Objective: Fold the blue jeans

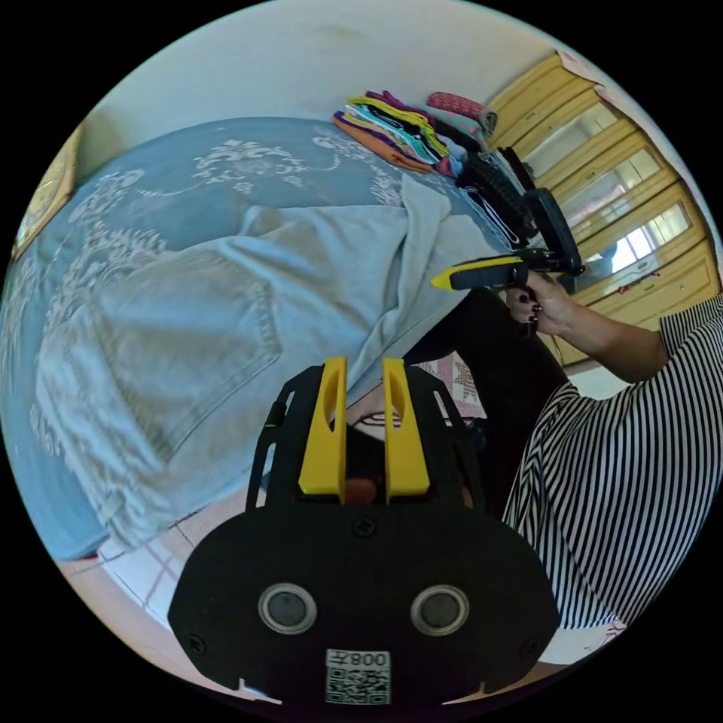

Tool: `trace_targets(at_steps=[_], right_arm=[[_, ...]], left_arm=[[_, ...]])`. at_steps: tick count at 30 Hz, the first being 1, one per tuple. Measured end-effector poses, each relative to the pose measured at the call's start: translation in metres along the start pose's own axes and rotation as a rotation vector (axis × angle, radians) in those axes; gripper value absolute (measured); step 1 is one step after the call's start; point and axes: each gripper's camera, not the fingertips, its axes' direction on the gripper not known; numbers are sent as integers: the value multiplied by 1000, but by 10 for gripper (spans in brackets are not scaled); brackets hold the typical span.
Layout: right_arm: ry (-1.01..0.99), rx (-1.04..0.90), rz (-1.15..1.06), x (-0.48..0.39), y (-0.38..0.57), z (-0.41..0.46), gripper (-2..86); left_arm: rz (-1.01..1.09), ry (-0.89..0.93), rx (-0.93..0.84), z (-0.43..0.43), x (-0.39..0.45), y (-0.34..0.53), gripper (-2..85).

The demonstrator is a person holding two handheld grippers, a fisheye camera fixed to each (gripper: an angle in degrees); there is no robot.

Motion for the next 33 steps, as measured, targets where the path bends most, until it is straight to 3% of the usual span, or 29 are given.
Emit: trace_targets(at_steps=[8,16,27,33], right_arm=[[263,116,272,151,-36,-78,50],[444,15,379,247,-84,-85,85],[518,-116,474,336,-69,-82,44],[350,-41,510,384,-24,-119,6]], left_arm=[[123,-3,-104,85,46,-101,84],[134,-27,-198,153,75,-149,83],[174,-18,-215,211,121,-198,51],[193,-41,-208,235,156,-225,28]])
